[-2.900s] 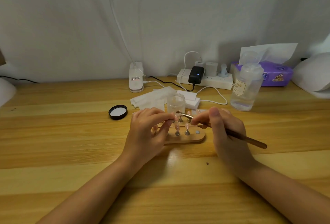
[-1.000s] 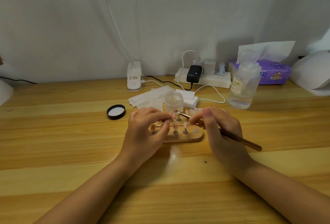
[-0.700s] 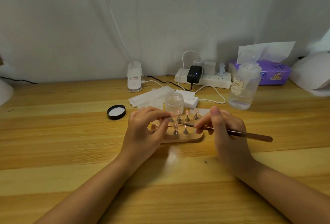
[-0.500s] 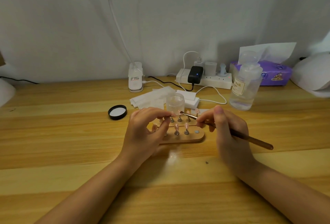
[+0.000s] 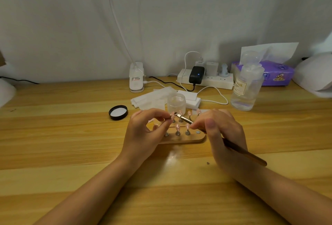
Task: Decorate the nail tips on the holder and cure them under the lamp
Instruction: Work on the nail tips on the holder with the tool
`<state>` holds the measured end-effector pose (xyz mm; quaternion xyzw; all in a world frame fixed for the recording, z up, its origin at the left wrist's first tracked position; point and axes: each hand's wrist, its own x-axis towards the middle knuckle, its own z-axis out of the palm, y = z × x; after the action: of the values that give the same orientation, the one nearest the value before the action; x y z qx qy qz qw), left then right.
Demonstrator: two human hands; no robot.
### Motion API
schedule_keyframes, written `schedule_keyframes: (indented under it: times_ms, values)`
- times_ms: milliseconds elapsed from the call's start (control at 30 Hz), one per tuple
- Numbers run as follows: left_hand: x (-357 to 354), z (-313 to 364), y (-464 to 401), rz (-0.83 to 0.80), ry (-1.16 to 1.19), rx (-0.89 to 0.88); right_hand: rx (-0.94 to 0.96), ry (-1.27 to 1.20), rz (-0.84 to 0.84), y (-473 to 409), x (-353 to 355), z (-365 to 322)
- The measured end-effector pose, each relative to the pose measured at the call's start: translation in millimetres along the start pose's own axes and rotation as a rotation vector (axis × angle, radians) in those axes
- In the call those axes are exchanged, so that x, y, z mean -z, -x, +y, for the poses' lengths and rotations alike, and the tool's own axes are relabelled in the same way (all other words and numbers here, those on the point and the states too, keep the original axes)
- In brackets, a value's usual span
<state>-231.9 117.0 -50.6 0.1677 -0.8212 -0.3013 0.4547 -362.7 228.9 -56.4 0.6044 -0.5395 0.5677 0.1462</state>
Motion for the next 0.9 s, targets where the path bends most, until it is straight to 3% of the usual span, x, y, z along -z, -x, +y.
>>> schedule_keyframes:
  times_ms: [167,367,567,800,900]
  values:
    - [-0.1,-1.0,-0.2,0.007,0.014,0.019,0.045,0.041,-0.027,1.1,-1.3,2.6]
    - [0.3,-2.0,-0.5,-0.015,0.017,0.016,-0.133,-0.062,0.028,2.0,1.8,4.0]
    - [-0.2,-2.1,-0.2,-0.005,0.013,0.019,0.051,0.034,-0.014,1.3,-4.0,2.3]
    - [-0.8,-2.0,-0.2,-0.026,0.001,0.002,-0.143,-0.036,0.015,0.7,0.5,4.1]
    - [-0.7,-2.1,-0.2,-0.027,-0.001,0.002,-0.077,-0.021,0.021,0.2,-0.2,2.4]
